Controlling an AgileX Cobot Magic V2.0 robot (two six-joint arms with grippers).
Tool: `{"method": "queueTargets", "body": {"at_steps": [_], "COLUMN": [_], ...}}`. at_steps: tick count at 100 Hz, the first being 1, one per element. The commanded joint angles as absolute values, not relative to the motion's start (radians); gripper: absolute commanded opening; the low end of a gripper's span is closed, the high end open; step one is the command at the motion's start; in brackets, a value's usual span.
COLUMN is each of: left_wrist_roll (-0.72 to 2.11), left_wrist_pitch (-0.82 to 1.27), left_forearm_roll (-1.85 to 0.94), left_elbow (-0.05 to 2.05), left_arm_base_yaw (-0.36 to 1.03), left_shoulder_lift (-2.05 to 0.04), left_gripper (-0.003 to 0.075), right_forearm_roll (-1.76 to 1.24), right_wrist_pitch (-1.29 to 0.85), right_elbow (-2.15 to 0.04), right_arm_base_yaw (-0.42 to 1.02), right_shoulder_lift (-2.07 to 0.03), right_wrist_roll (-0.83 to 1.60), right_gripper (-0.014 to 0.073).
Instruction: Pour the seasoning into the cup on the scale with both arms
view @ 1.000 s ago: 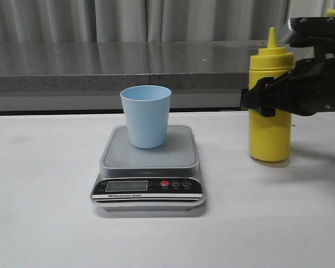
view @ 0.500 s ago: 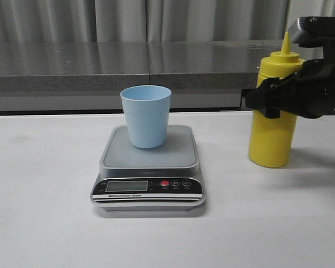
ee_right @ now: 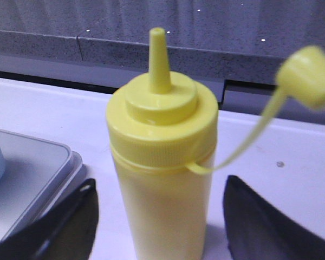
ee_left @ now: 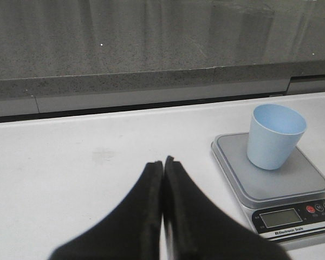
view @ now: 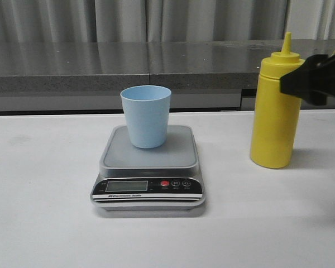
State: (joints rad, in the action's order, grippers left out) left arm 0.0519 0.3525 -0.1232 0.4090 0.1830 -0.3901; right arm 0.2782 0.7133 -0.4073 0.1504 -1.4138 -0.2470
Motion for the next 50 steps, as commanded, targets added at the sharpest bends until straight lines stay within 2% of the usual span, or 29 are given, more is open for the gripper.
{"method": "queueTargets", "body": {"at_steps": [1,14,24,50], "left_wrist_roll": [0.041,0.041,0.041,0.041], "left_wrist_pitch": [0.269,0.269,0.269,0.269], "left_forearm_roll": [-0.127,-0.127,-0.127,-0.127], "left_elbow": [0.437,0.437,0.437,0.437], "left_arm_base_yaw": [0.179,0.179,0.179,0.179], "left_shoulder_lift": [-0.397,-0.397,-0.397,-0.397], "left_gripper": [-0.0020,-0.0020,-0.0020,-0.0020], "right_forearm_roll": [0.253,0.239,0.216,0.136], "right_wrist_pitch": [0.713,0.589,0.492,0.269], "right_elbow": [-0.388,-0.345,-0.321,-0.286], "right_arm_base_yaw": [0.146,0.146,0.146,0.146], "right_shoulder_lift": [-1.285,-1.129,-1.003,-0.739], "right_wrist_roll": [-0.250,-0.250,-0.250,-0.239], "right_gripper": [0.0352,0.0091,-0.0074,-0.0063]}}
